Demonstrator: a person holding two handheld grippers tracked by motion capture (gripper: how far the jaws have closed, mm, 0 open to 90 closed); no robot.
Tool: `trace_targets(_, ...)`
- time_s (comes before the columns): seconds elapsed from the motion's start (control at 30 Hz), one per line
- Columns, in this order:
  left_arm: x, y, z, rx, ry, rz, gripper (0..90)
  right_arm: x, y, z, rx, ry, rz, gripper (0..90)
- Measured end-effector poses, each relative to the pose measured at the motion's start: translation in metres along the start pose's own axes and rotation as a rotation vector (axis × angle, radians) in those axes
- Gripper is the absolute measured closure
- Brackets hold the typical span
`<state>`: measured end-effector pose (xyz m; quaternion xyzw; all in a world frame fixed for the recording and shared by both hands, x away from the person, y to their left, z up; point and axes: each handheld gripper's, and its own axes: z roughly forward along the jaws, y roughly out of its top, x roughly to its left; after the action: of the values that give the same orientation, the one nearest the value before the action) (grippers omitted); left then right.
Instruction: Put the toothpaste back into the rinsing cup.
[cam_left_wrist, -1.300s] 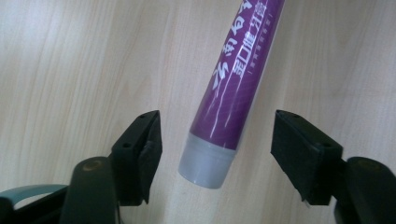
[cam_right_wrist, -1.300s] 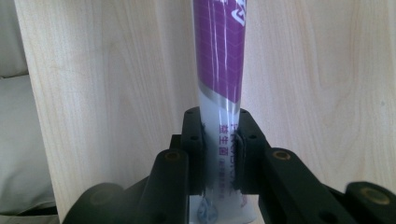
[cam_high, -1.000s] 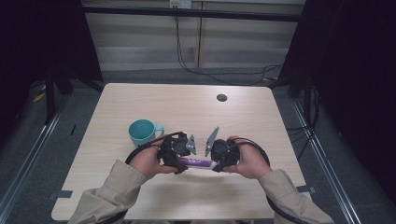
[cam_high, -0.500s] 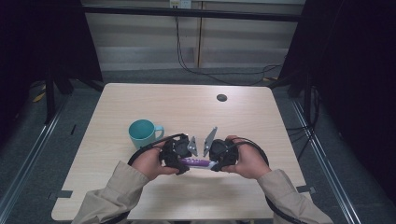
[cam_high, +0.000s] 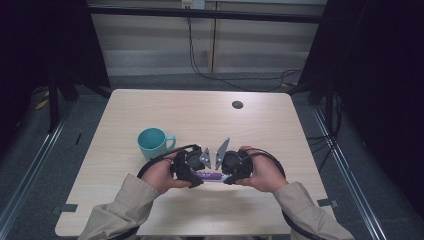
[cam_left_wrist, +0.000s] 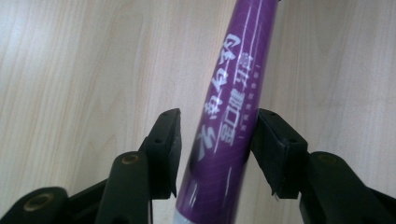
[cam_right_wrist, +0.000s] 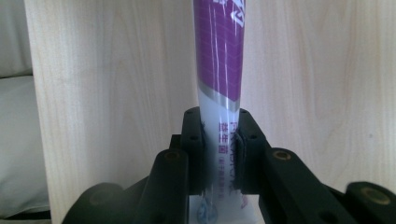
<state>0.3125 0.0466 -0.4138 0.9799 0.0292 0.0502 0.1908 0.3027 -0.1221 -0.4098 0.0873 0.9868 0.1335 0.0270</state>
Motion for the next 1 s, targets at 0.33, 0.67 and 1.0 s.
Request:
trace_targets(0.33, -0.003, 0.001, 0.004, 0.006, -0.025, 0.013, 60.7, 0.002, 0.006, -0.009, -0.02, 0.003, -0.028, 76.8)
trace_targets(0.67, -0.003, -0.006, 0.0, -0.011, -0.042, -0.007, 68.6, -0.003, -0.001, -0.007, -0.123, 0.001, 0.011, 67.4)
trace_targets(1.0, 0.0, -0.013, -0.002, -0.003, -0.028, -0.056, 69.7, -0.014, -0.02, -0.005, -0.141, -0.046, 0.119, 44.2)
